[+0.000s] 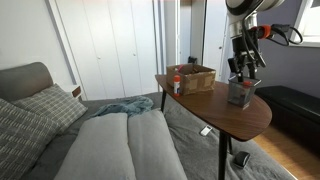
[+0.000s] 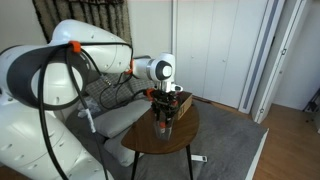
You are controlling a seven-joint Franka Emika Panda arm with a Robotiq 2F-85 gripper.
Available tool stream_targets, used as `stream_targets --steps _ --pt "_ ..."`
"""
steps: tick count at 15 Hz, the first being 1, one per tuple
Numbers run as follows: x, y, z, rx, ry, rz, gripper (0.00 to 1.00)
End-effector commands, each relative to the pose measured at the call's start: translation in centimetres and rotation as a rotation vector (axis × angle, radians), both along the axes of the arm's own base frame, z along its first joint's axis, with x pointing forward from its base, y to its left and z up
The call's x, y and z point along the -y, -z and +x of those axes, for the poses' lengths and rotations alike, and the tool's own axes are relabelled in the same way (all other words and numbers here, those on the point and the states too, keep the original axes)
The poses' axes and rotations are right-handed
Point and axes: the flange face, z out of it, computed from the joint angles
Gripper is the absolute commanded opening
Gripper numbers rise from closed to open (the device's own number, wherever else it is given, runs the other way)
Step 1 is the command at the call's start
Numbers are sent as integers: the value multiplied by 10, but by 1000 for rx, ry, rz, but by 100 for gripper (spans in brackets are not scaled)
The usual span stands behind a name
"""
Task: Remove the glue stick from the basket then turn the basket upside down and put the glue stick on top of the basket.
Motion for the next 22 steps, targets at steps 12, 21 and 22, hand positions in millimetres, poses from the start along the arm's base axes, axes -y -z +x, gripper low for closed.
stream_targets --steps 12,21,22 --pt "12 7 4 -12 22 4 42" --pt "6 2 4 -21 20 -5 8" --pt "3 -4 3 -15 16 -13 8"
